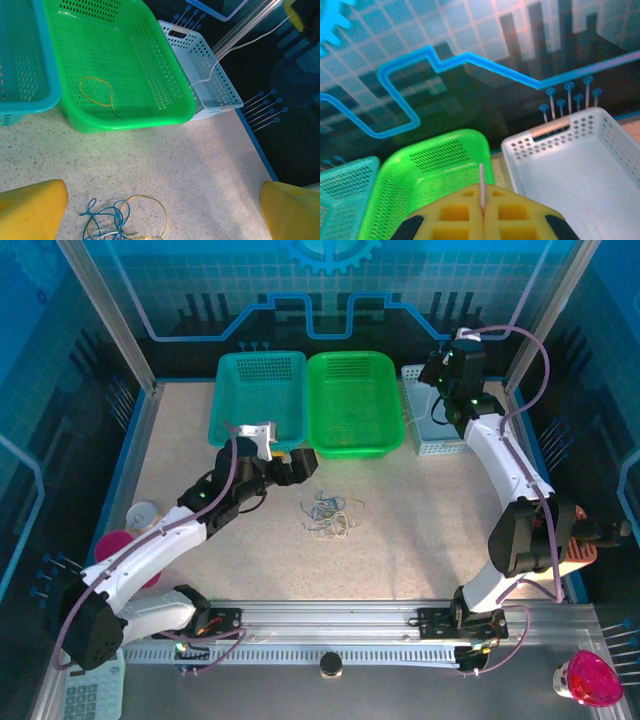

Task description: Untangle the cables

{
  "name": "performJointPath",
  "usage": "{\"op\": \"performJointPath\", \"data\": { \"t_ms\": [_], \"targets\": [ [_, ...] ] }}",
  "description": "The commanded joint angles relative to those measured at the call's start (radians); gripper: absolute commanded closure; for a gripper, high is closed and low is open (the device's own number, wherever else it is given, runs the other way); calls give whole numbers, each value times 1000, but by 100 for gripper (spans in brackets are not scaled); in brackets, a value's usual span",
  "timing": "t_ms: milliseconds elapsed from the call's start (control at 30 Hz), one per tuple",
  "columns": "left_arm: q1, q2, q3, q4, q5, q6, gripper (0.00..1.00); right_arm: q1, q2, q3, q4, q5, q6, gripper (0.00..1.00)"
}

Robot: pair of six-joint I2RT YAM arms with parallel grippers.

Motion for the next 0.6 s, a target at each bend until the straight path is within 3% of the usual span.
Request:
{"op": "performJointPath", "data": {
  "t_ms": [0,233,567],
  "targets": [
    [7,-23,-3,8,16,-9,1,-4,-9,15,21,42,-10,100],
    [7,-9,-6,25,22,-18,1,-4,-44,132,16,42,-17,100],
    [7,-2,-7,31,29,-21,1,-5,-55,202,69,217,-70,100]
  ]
}}
